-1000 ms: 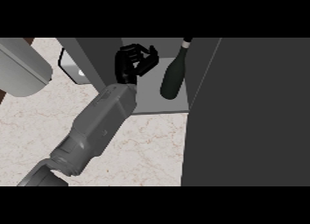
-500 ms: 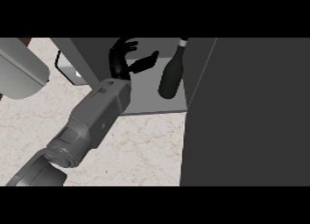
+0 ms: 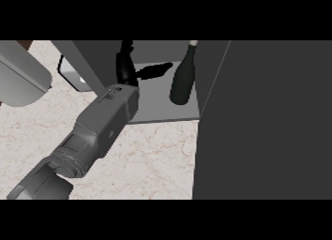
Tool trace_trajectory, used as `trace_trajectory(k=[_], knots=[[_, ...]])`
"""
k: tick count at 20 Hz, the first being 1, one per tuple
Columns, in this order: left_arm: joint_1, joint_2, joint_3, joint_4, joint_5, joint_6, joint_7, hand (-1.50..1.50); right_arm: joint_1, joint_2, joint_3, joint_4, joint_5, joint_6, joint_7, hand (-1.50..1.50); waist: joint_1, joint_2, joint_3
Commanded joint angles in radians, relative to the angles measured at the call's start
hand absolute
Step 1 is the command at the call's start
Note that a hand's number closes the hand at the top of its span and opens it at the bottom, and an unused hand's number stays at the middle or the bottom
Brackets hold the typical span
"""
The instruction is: Pick up the wine, place it into the cabinet and close the cabinet
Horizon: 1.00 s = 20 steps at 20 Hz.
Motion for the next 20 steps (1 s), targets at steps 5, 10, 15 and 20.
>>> trace_trajectory(k=[5, 10, 15, 20], knots=[[-0.017, 0.061, 0.016, 0.022, -0.017, -0.063, -0.002, -1.50, 0.018, -0.031, -0.013, -0.179, -0.094, 0.000, 0.115, -1.50, 0.006, 0.007, -0.004], [0.032, 0.056, 0.018, -0.022, -0.035, -0.161, -0.106, -1.50, 0.031, -0.008, -0.019, -0.140, -0.097, 0.000, 0.071, -1.50, 0.019, 0.002, -0.003], [0.045, 0.018, 0.036, -0.072, -0.035, -0.207, -0.135, -1.50, 0.079, -0.008, -0.035, -0.123, -0.099, 0.023, 0.009, -1.50, 0.033, -0.007, -0.002], [0.064, 0.026, 0.076, -0.130, -0.016, -0.255, -0.199, -1.50, 0.115, 0.007, 0.044, -0.191, -0.042, -0.002, 0.044, -1.50, 0.036, -0.011, -0.003]])
